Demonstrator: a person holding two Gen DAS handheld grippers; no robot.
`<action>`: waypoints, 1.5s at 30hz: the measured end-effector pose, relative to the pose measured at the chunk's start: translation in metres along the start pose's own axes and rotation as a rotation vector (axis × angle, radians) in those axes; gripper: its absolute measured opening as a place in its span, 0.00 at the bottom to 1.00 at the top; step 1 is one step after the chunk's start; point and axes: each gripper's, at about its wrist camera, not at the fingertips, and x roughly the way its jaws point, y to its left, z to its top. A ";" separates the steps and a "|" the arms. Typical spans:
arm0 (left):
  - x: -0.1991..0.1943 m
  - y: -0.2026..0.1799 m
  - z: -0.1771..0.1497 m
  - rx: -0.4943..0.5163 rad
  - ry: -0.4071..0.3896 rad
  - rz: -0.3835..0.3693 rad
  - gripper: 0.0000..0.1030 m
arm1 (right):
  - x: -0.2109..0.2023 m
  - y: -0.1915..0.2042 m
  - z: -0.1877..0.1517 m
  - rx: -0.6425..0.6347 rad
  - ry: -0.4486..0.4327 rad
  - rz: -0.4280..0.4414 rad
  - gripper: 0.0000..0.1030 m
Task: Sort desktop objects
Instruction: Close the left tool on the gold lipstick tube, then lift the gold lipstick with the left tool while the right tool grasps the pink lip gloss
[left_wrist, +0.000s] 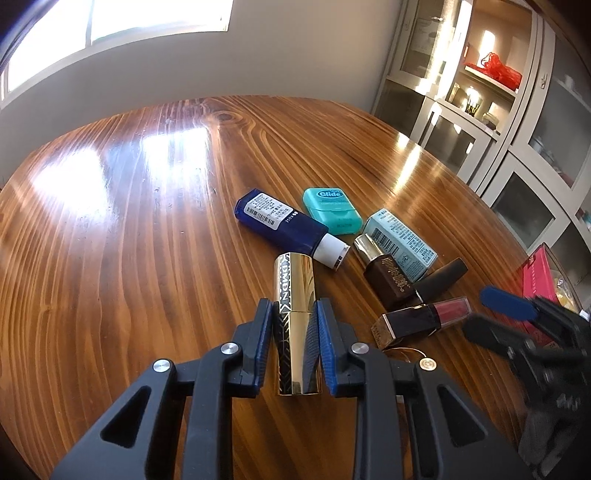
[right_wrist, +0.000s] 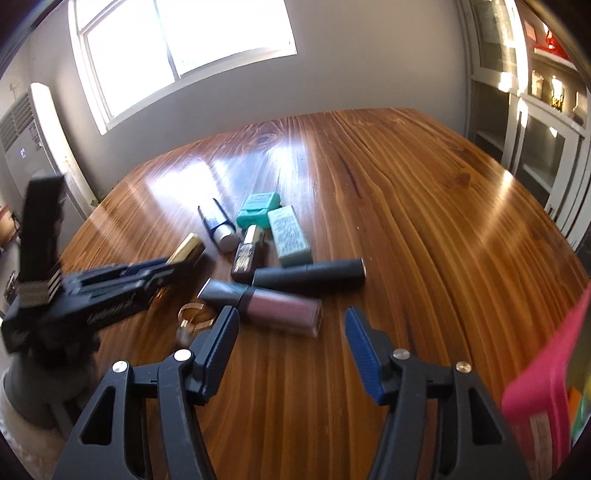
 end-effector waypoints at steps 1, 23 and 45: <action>0.000 0.000 0.000 0.000 0.001 0.001 0.26 | 0.005 -0.001 0.004 -0.005 0.003 0.013 0.61; 0.000 0.010 0.001 -0.004 0.005 0.038 0.26 | 0.017 0.024 -0.004 -0.099 0.086 0.061 0.37; -0.002 0.011 0.000 -0.009 0.002 0.033 0.25 | 0.047 0.061 0.007 -0.145 0.078 -0.020 0.23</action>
